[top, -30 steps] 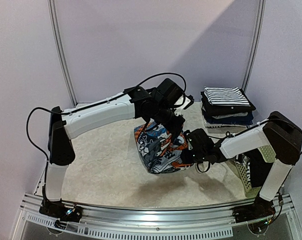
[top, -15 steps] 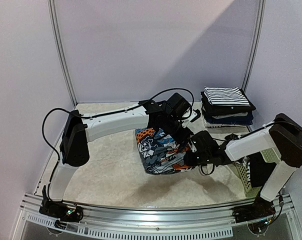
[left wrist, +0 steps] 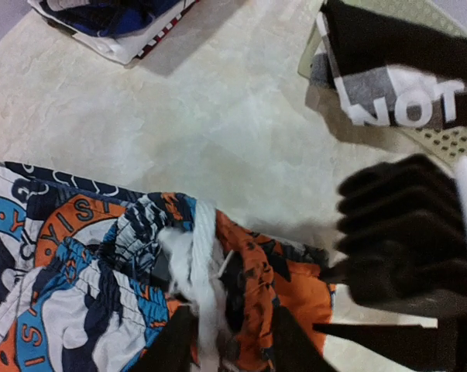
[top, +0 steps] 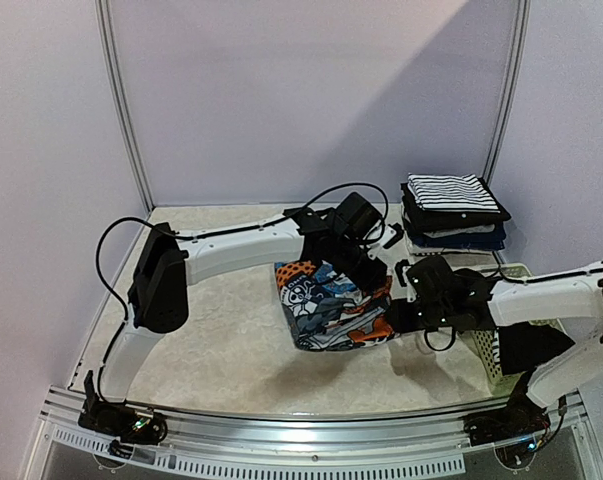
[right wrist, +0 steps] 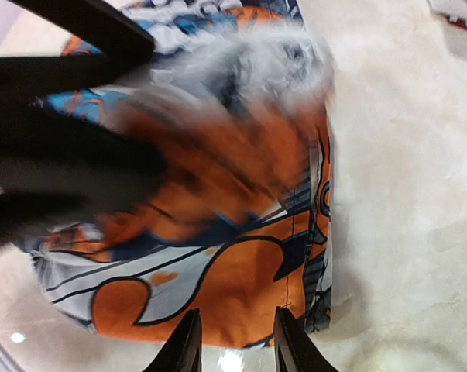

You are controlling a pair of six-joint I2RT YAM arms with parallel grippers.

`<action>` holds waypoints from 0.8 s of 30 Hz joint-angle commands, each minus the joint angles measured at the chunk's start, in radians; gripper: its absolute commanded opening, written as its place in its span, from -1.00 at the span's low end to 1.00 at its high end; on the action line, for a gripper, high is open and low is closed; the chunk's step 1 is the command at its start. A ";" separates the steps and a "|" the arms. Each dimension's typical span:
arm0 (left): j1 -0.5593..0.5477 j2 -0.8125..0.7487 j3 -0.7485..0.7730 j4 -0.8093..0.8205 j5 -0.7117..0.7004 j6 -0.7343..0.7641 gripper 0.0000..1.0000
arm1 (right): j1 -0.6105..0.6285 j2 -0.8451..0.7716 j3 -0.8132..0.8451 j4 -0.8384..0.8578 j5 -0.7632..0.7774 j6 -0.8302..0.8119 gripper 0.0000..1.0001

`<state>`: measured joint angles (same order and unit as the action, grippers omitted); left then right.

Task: Fold and stack the mixed laundry pile
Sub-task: Fold the rectangle-folded shorts at the center of the board, then smooth out the square-folded shorts at the center of the board.

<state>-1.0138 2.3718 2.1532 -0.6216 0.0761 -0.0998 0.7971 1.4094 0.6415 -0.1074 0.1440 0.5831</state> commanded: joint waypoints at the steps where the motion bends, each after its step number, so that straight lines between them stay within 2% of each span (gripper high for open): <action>1: 0.011 0.000 0.018 0.066 0.126 -0.052 -0.07 | -0.003 -0.139 -0.011 -0.118 0.006 0.009 -0.33; 3: 0.016 -0.034 -0.001 0.095 0.200 -0.074 0.24 | -0.003 -0.198 -0.007 -0.151 0.009 0.008 -0.32; 5: 0.030 -0.089 -0.055 0.134 0.233 -0.109 0.44 | -0.003 -0.262 0.005 -0.177 -0.005 0.002 -0.31; 7: 0.056 -0.167 -0.139 0.180 0.244 -0.153 0.47 | -0.003 -0.315 0.022 -0.198 -0.027 -0.007 -0.30; 10: 0.094 -0.300 -0.299 0.237 0.189 -0.195 0.40 | -0.002 -0.374 0.041 -0.190 -0.085 -0.026 -0.29; 13: 0.120 -0.395 -0.437 0.221 0.088 -0.200 0.24 | -0.001 -0.368 0.086 -0.171 -0.132 -0.048 -0.29; 19: 0.155 -0.476 -0.624 0.239 -0.015 -0.205 -0.01 | -0.001 -0.170 0.256 -0.150 -0.231 -0.087 -0.30; 24: 0.168 -0.447 -0.701 0.296 -0.017 -0.224 -0.10 | -0.002 0.051 0.392 -0.187 -0.175 -0.109 -0.36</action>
<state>-0.8543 1.8847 1.5127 -0.3717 0.0875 -0.3046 0.7975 1.3270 0.9585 -0.2615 -0.0444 0.5095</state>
